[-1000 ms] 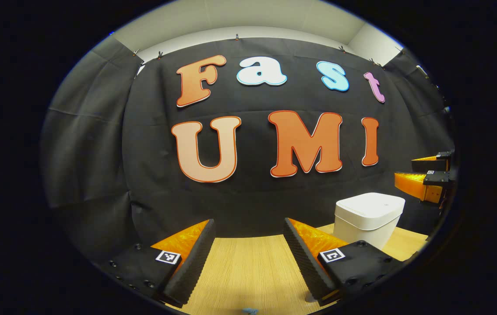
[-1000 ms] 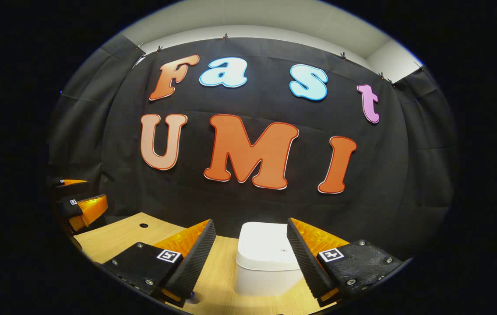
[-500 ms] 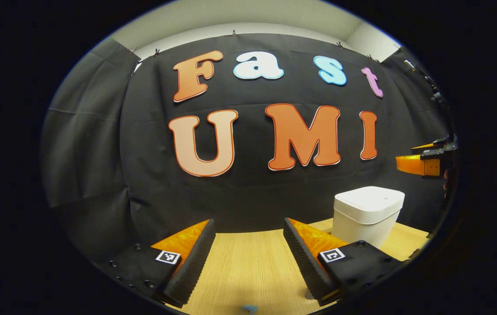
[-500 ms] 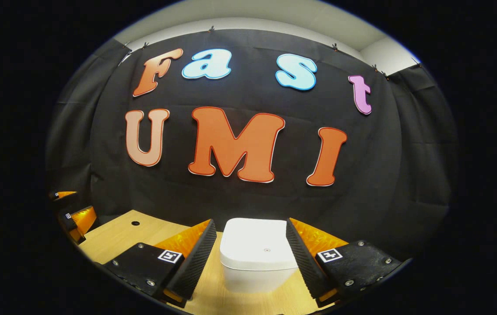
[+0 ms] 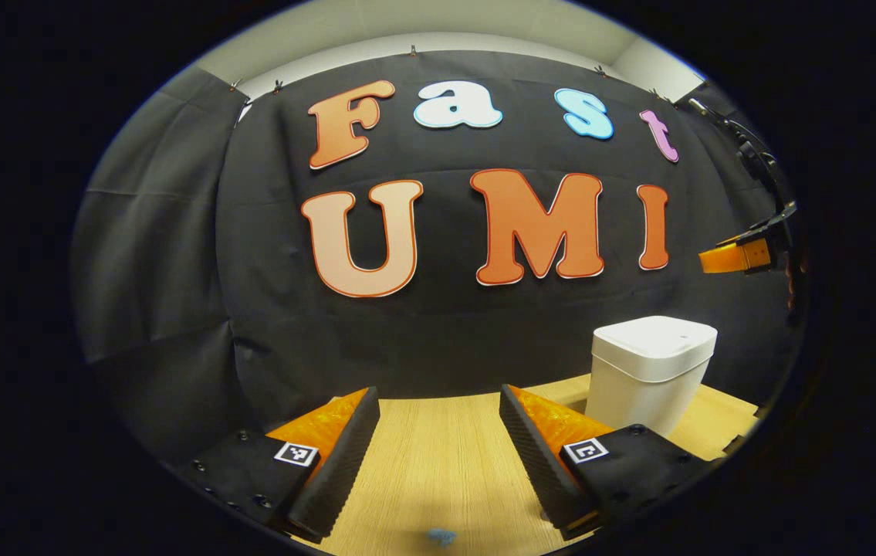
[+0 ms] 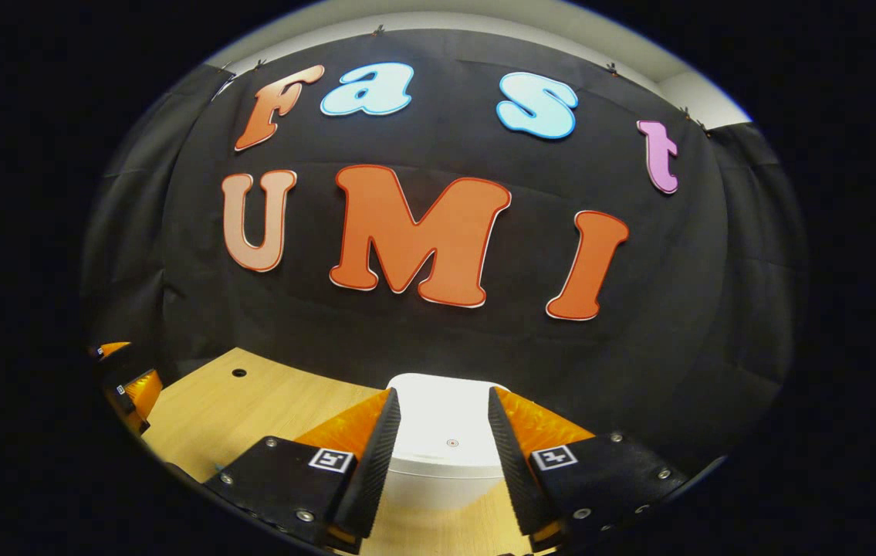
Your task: Press the lid of the desktop garbage bin to open it, pick up the crumpled paper on the desktop and throw it into the bin, then pick up the pop can on the desktop and drop it into the bin, and finally close the garbage bin lid.
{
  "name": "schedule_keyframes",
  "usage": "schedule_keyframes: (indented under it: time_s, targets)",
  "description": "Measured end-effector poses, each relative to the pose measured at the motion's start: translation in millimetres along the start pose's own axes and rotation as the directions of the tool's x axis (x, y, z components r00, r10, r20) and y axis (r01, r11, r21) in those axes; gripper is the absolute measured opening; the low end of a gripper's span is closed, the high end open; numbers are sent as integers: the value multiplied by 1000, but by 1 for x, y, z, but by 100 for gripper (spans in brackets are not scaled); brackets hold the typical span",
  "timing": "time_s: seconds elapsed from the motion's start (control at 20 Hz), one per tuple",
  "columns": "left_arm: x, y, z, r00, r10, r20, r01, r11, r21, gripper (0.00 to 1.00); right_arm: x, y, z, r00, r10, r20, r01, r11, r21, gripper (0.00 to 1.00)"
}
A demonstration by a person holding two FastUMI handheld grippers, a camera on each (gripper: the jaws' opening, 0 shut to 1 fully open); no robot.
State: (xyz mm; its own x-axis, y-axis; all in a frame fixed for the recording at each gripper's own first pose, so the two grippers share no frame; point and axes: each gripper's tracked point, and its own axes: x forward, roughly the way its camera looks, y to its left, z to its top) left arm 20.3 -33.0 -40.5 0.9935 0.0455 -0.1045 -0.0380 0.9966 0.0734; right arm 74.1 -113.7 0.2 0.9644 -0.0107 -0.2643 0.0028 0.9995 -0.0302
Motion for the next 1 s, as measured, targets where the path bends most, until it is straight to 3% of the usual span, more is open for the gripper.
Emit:
schedule_keyframes:
  time_s: [0.15, 0.25, 0.35, 0.6, 0.65, 0.75, 1.0]
  targets:
    - [-1, 5, -6, 1000, 24, -9, -23, 1000, 2, 99, 10, -8, 4, 1000, 2, -31, -3, 999, -33, 48]
    - [-3, 11, -9, 999, 39, -16, -40, 999, -2, 99, 19, -10, 6, 998, 21, -60, -23, 999, -36, 41]
    - [-6, 15, -11, 998, 57, -24, -57, 998, -1, 99, 26, -17, 6, 995, 24, -95, -27, 999, -33, 36]
    - [-9, 26, -18, 994, 105, -38, -105, 994, 6, 99, 46, -23, 7, 983, 57, -177, -68, 996, -58, 36]
    - [-10, 29, -21, 992, 116, -42, -116, 993, 7, 100, 50, -29, 6, 981, 44, -188, -55, 997, -55, 24]
    - [-12, 36, -23, 989, 140, -49, -139, 990, 8, 100, 57, -28, 4, 974, 70, -216, -75, 997, -16, 16]
    - [-15, 46, -30, 980, 189, -66, -189, 982, 7, 100, 75, -30, -5, 949, 121, -292, -114, 993, 38, 4]
